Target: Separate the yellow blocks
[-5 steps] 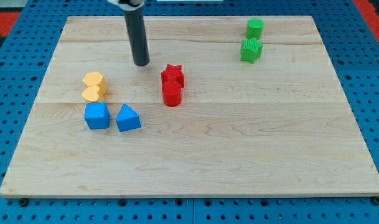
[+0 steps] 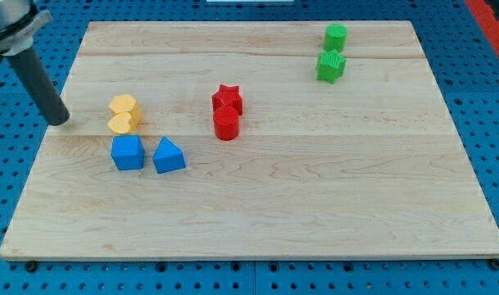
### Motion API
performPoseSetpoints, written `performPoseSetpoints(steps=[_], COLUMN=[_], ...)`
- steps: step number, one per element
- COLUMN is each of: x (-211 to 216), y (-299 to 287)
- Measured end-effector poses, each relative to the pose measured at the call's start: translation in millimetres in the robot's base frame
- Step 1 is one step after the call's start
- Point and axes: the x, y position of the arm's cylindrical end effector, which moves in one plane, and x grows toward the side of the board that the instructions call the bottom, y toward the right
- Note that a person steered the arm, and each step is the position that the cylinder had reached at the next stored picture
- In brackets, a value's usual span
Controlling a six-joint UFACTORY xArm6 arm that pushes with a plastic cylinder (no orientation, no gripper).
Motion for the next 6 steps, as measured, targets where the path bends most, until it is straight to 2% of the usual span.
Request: performPoseSetpoints(steps=[1,2,3,4,5,6], x=[-32.7,-45.7,-45.5,-6.8,28.9,29.0], y=[48.2,105.3,106.0,91.9,122.1,152.5])
